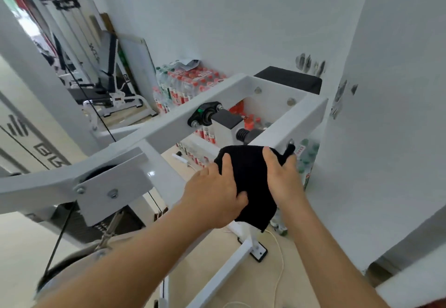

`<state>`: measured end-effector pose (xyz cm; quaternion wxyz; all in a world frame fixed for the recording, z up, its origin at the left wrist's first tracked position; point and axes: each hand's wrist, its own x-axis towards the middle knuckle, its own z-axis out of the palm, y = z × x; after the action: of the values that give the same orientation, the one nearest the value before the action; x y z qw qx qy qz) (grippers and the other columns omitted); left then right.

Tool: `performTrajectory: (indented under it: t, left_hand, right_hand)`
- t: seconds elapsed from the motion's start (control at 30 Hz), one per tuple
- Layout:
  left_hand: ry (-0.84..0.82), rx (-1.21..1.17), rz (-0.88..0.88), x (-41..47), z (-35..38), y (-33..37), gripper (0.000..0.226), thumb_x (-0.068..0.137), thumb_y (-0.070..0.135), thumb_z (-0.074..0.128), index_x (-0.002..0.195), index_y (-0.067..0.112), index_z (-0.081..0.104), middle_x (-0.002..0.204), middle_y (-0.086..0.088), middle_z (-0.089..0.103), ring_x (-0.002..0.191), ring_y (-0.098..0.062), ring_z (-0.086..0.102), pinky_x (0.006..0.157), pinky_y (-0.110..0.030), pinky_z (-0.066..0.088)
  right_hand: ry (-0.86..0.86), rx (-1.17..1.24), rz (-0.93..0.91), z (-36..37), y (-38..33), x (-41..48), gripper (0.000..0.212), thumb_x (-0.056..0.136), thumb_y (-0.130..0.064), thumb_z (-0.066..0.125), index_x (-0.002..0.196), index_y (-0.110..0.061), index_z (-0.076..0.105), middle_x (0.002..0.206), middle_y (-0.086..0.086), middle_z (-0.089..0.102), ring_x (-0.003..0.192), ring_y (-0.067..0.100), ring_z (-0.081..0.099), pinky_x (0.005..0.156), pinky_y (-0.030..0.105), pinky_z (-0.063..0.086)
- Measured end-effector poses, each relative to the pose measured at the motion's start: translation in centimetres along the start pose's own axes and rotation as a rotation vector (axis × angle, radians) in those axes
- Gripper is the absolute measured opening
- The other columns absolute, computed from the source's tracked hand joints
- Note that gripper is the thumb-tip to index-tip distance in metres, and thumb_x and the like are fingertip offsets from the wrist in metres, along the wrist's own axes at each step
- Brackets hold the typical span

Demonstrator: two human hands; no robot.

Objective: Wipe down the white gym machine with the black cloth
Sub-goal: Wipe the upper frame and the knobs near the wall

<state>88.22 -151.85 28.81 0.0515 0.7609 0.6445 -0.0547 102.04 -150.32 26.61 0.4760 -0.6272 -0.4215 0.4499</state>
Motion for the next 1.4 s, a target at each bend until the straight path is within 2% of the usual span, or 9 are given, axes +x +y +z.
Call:
performTrajectory:
  t: [0.27,0.43,0.57,0.7,0.8,0.93,1.03,1.23,1.4]
  left_hand:
    - [0.172,-0.07,0.005,4.1,-0.3,2.6,0.06,0.089,0.031,0.061,0.135,0.01,0.029,0.115,-0.01,0.053,0.095,-0.03,0.06,0.061,-0.035,0.037]
    - [0.141,0.056,0.022,-2.8,1.6,-1.1,0.074,0.096,0.034,0.036,0.156,0.009,0.001,0.157,-0.017,0.023,0.145,-0.032,0.026,0.117,-0.051,0.024]
    - [0.264,0.092,-0.065,-10.0,4.5,-4.6,0.066,0.089,0.034,0.029,0.148,0.007,0.038,0.154,-0.014,0.036,0.141,-0.028,0.037,0.112,-0.048,0.032]
    - [0.234,-0.051,-0.288,-11.5,4.1,-4.0,0.078,0.091,0.052,0.037,0.154,0.008,0.024,0.158,-0.009,0.03,0.143,-0.023,0.035,0.117,-0.033,0.019]
    - [0.021,-0.329,-0.407,-8.5,2.0,-5.2,0.099,0.086,0.068,0.047,0.156,0.018,-0.003,0.157,-0.001,0.031,0.138,-0.018,0.038,0.113,-0.03,0.033]
    - [-0.117,-0.916,-0.453,-4.8,1.4,-9.7,0.101,0.071,0.07,0.061,0.152,0.025,0.021,0.134,0.001,0.057,0.12,-0.017,0.056,0.105,-0.034,0.043]
    - [-0.033,-1.119,-0.477,-4.0,1.7,-10.1,0.082,0.076,0.054,0.056,0.149,0.026,0.03,0.134,0.001,0.059,0.121,-0.017,0.056,0.108,-0.036,0.041]
    - [0.026,-0.668,-0.437,-6.0,2.5,-8.1,0.042,0.097,0.028,0.037,0.134,0.015,0.025,0.104,-0.01,0.062,0.102,-0.035,0.06,0.082,-0.039,0.048]
    - [0.118,-1.055,-0.533,-3.2,2.1,-10.2,0.07,0.081,0.029,0.044,0.145,0.016,0.021,0.123,-0.008,0.06,0.109,-0.026,0.058,0.094,-0.04,0.048]
  right_hand:
    - [0.127,-0.146,-0.207,3.4,1.4,2.0,0.087,0.092,-0.054,0.036,0.157,-0.012,-0.003,0.165,0.01,0.008,0.151,0.022,0.01,0.124,0.043,0.014]
    - [-0.015,-0.504,-0.631,4.1,3.5,-3.7,0.066,0.097,-0.034,0.03,0.156,-0.006,0.016,0.165,0.012,0.004,0.152,0.023,0.0,0.122,0.03,0.003]
    - [-0.232,-0.798,-0.951,5.0,4.4,-6.5,0.058,0.095,-0.033,0.036,0.146,-0.008,0.045,0.15,0.011,0.046,0.144,0.025,0.035,0.115,0.045,0.02]
    - [-0.403,-0.965,-1.039,6.6,2.3,-5.6,0.057,0.1,-0.044,0.026,0.146,-0.017,0.045,0.143,0.014,0.053,0.136,0.03,0.046,0.115,0.045,0.027]
    - [-0.64,-1.179,-0.908,9.1,-1.7,-2.7,0.063,0.102,-0.05,0.017,0.156,-0.018,0.018,0.155,0.013,0.037,0.141,0.028,0.036,0.114,0.044,0.028]
    - [-0.902,-1.046,-0.468,14.3,-4.4,1.4,0.072,0.103,-0.051,0.027,0.157,-0.018,-0.007,0.151,0.019,0.041,0.135,0.033,0.043,0.108,0.042,0.033]
    - [-0.812,-0.883,-0.444,16.9,-4.5,2.1,0.067,0.101,-0.047,0.034,0.155,-0.014,0.012,0.143,0.021,0.047,0.128,0.035,0.046,0.102,0.042,0.037]
    - [-0.67,-1.256,-0.773,13.4,-4.7,-2.1,0.046,0.102,-0.043,0.035,0.133,-0.008,0.037,0.132,0.019,0.048,0.11,0.033,0.052,0.079,0.04,0.042]
    - [-0.711,-0.885,-0.37,16.7,-4.3,0.3,0.037,0.104,-0.032,0.035,0.128,-0.006,0.044,0.117,0.015,0.062,0.105,0.031,0.057,0.088,0.038,0.043]
